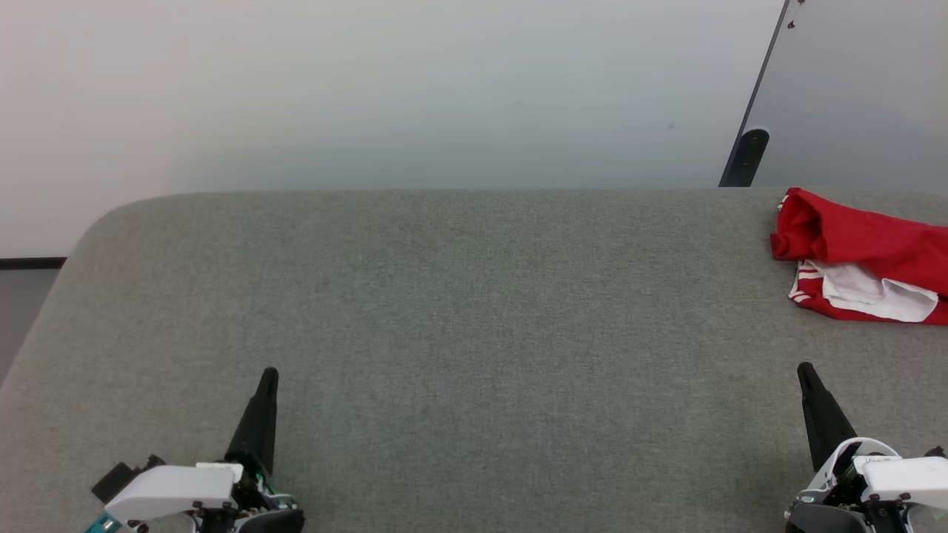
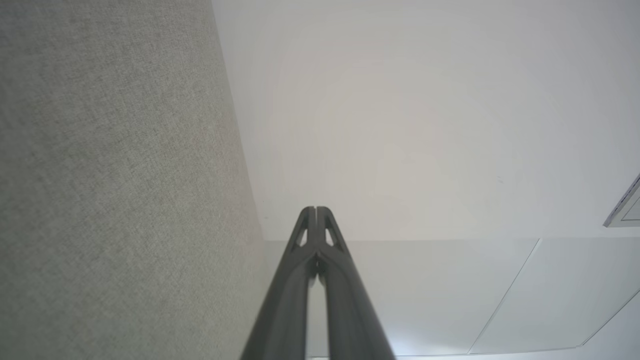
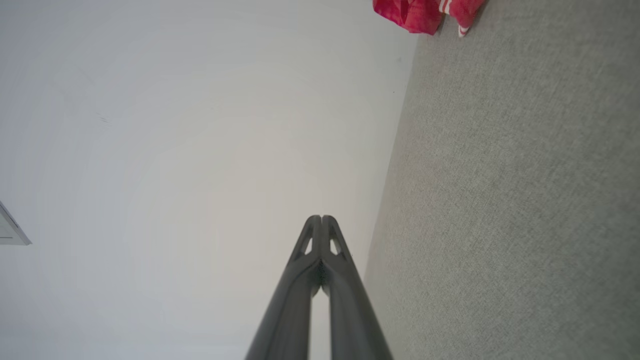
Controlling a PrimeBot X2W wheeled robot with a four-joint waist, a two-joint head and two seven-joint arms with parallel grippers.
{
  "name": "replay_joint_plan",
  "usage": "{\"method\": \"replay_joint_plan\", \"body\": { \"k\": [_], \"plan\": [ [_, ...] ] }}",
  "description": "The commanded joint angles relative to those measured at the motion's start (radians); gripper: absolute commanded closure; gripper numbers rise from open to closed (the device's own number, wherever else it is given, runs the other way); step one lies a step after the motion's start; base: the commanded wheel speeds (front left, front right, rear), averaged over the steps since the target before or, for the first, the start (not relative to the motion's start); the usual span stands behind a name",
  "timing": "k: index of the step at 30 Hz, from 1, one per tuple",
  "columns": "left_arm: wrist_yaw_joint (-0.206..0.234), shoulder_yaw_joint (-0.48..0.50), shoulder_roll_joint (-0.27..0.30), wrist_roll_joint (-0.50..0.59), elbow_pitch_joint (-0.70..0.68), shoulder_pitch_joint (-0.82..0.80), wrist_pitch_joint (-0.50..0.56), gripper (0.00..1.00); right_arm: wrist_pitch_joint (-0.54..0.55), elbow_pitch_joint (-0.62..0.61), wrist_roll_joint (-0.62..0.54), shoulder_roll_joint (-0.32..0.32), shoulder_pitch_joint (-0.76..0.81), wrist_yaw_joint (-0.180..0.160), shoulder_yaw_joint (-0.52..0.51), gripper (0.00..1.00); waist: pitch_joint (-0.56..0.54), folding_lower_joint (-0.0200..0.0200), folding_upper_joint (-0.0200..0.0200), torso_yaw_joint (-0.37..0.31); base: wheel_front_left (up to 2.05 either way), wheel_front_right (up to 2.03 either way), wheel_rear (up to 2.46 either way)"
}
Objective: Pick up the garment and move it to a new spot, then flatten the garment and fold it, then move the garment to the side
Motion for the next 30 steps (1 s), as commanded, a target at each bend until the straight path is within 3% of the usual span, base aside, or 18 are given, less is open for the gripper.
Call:
{"method": "replay_joint_plan", "body": {
  "k": [1,30],
  "plan": [
    [-0.003,0.004,-0.003,-0.015,-0.002,-0.01,0.004,1.0,0.007,-0.003,0.014,0.004,-0.018,-0.001,-0.003,1.0,0.0,0.0,-0.0001,0.0,0.0,0.0,0.0],
    [-0.003,0.003,-0.003,-0.017,-0.002,-0.01,0.006,1.0,0.007,-0.003,0.018,0.004,-0.012,-0.001,-0.003,1.0,0.001,0.0,-0.0001,-0.001,0.0,0.0,0.0]
  ]
}}
